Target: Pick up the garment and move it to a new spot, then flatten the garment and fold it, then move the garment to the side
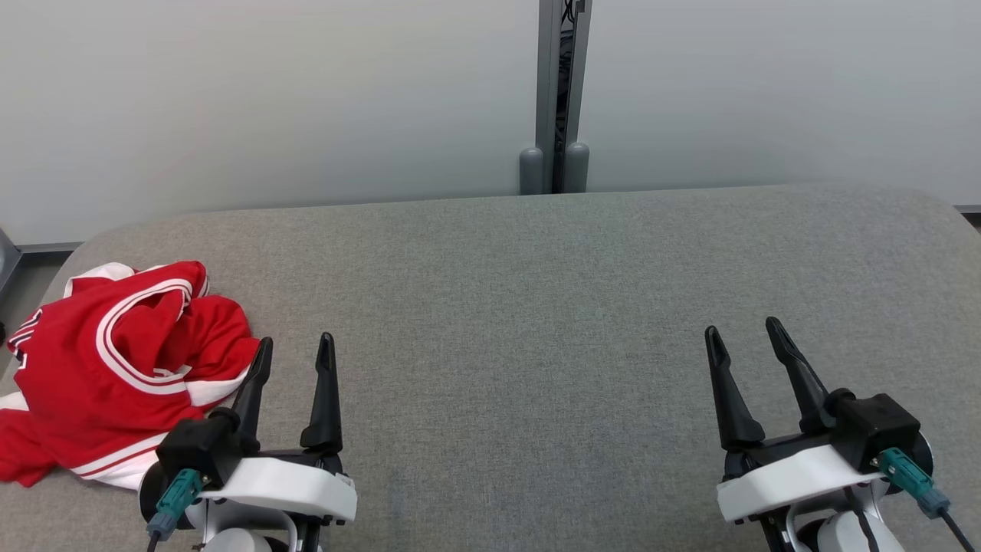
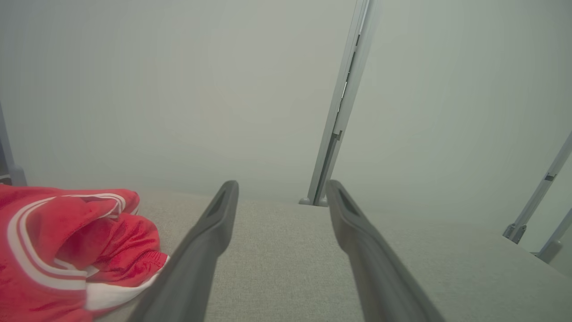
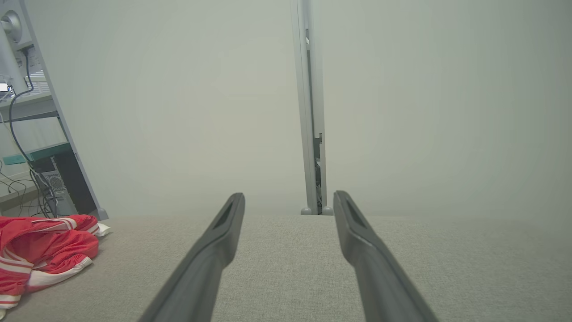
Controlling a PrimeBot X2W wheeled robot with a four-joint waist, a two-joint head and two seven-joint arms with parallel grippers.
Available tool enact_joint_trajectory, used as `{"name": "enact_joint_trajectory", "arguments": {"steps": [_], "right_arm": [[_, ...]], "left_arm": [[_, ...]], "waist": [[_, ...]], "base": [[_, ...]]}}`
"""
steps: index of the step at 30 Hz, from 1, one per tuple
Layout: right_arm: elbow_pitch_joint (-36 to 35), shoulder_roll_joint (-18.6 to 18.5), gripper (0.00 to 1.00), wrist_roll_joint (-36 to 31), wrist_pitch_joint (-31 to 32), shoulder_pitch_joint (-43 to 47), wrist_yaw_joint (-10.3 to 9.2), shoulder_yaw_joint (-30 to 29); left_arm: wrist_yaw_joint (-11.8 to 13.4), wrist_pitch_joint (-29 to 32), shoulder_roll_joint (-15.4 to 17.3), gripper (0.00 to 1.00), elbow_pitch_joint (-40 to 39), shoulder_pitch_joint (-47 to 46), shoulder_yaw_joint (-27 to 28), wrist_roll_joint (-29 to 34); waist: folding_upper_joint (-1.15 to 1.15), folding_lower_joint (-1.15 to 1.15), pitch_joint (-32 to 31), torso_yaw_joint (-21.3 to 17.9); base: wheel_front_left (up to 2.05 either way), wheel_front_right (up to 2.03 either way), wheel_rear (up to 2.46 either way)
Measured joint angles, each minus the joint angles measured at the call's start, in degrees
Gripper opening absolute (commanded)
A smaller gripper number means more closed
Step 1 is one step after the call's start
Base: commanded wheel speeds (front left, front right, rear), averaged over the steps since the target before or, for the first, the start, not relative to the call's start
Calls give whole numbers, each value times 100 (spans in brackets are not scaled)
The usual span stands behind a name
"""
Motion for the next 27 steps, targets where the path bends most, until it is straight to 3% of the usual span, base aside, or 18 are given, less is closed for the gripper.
{"name": "enact_joint_trajectory", "arguments": {"steps": [10, 27], "right_arm": [[60, 2, 100, -366, -108, 13, 1, 78], [91, 2, 100, -414, -112, 68, 1, 54]], "left_arm": [[32, -83, 3, 100, 56, 6, -88, 268], [99, -83, 4, 100, 185, 6, -94, 272]], "waist": [[0, 0, -91, 15], [0, 0, -49, 42]], "base": [[0, 0, 0], [0, 0, 0]]}}
